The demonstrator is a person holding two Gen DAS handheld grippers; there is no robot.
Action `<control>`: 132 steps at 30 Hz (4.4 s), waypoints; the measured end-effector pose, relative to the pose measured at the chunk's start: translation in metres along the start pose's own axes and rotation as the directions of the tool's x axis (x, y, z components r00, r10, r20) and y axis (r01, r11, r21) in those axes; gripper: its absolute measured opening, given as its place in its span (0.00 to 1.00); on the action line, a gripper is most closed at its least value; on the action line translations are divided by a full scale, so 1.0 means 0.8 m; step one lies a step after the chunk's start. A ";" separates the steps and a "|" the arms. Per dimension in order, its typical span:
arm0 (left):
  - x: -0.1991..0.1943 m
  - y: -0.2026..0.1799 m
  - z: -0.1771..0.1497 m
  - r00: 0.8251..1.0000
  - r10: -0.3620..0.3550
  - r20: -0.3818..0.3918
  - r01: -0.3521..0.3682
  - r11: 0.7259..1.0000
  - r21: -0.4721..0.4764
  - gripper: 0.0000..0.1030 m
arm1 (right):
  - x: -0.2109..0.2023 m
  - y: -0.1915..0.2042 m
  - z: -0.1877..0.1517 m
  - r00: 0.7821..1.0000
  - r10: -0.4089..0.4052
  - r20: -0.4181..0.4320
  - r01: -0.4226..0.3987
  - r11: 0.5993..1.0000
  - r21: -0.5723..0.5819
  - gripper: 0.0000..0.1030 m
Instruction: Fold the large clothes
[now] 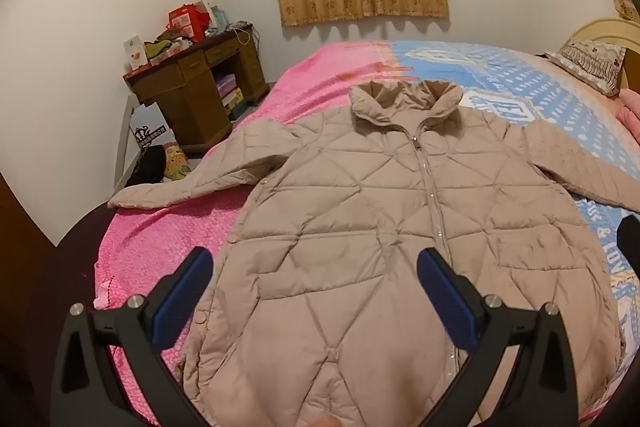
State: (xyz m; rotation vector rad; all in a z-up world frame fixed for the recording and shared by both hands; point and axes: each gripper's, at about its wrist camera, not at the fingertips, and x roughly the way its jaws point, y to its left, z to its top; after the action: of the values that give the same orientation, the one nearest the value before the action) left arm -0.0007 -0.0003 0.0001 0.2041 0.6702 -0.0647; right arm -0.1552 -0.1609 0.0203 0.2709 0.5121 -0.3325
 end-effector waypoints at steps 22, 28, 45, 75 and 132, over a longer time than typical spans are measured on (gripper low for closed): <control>0.006 0.005 -0.010 0.997 -0.060 -0.058 0.057 0.997 -0.042 1.00 | 0.002 0.007 -0.006 1.000 0.001 -0.009 -0.001 1.000 0.000 0.99; 0.007 0.007 -0.010 0.996 -0.062 -0.062 0.059 0.997 -0.046 1.00 | 0.006 0.006 -0.007 1.000 0.002 -0.012 -0.002 1.000 0.000 0.99; 0.008 0.009 -0.013 0.996 -0.063 -0.062 0.060 0.997 -0.048 1.00 | 0.006 0.004 -0.006 1.000 0.003 -0.014 -0.003 1.000 0.001 0.99; 0.009 0.011 -0.013 0.996 -0.064 -0.065 0.061 0.997 -0.051 1.00 | 0.009 0.006 -0.009 1.000 0.010 -0.018 -0.010 1.000 0.004 0.99; 0.185 -0.019 0.012 0.990 0.016 -0.144 -0.027 0.997 -0.077 1.00 | 0.162 -0.448 0.000 0.995 -0.067 -0.070 0.097 0.658 0.746 0.95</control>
State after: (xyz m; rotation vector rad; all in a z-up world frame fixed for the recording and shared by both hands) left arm 0.1192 -0.0164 -0.0873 0.1405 0.8118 -0.0027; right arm -0.1831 -0.5191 -0.1076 1.0768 0.3981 -0.6276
